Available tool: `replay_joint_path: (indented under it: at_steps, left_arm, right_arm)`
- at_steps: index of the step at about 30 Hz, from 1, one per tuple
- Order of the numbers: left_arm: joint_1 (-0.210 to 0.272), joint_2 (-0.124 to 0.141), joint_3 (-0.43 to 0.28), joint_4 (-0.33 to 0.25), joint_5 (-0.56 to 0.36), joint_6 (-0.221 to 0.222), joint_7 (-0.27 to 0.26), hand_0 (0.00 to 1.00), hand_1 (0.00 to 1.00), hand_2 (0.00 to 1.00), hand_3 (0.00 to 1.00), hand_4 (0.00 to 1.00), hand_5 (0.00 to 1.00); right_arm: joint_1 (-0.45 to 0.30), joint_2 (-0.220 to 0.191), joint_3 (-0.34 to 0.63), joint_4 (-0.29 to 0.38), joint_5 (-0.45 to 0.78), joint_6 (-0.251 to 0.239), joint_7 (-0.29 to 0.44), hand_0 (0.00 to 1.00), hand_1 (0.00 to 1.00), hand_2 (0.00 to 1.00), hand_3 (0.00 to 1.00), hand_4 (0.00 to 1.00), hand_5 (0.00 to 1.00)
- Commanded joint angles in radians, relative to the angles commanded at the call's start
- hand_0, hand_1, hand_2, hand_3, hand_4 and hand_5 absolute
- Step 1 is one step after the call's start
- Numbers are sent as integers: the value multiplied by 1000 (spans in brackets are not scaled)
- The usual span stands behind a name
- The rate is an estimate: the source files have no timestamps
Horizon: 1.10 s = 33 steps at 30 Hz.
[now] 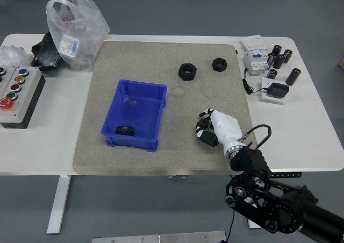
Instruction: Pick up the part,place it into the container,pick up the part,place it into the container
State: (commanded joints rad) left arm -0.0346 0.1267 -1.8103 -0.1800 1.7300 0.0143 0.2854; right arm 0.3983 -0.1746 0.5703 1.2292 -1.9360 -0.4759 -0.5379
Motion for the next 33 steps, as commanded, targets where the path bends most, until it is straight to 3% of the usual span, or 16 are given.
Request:
replay_joint_path:
  at_steps: [3,4,9,10,15,16,27,28,33]
  left_arm:
    - [0,0,-4,0,3,-2,-1,611,603,585,620,617,330]
    - [0,0,-4,0,4,-3,-2,611,603,586,622,608,316]
    - [0,0,-5,0,2,-4,-3,611,603,586,622,608,316]
    - [0,0,-4,0,2,-4,-3,612,604,587,623,607,315]
    - [1,0,-1,0,-3,-3,-3,612,604,587,623,607,315]
    - [1,0,-1,0,-3,-3,-3,611,603,588,623,609,318]
    - [-2,3,7,0,-11,-4,-2,612,604,589,625,612,320]
    - [-3,4,9,0,-12,-4,-2,611,605,590,628,625,330]
    - [-2,3,8,0,-10,-4,-1,611,605,590,628,625,330]
  right_arm:
    - [5,0,-10,-2,-5,15,-9,311,469,526,704,270,261]
    - [6,-1,-13,-2,-7,22,-13,306,461,514,740,136,239]
    - [12,-1,-23,-1,-19,41,-25,306,461,514,740,136,239]
    - [13,-1,-23,-1,-23,40,-26,298,437,502,736,2,227]
    - [22,-2,-12,2,-44,22,-24,298,437,502,736,2,227]
    - [26,-2,-8,3,-49,18,-23,290,429,488,711,2,175]
    - [135,17,4,6,-123,9,-35,282,418,472,672,2,214]
    - [145,21,7,7,-134,22,-43,300,449,536,704,2,160]
    - [150,18,39,47,-206,130,-108,300,449,536,704,2,160]
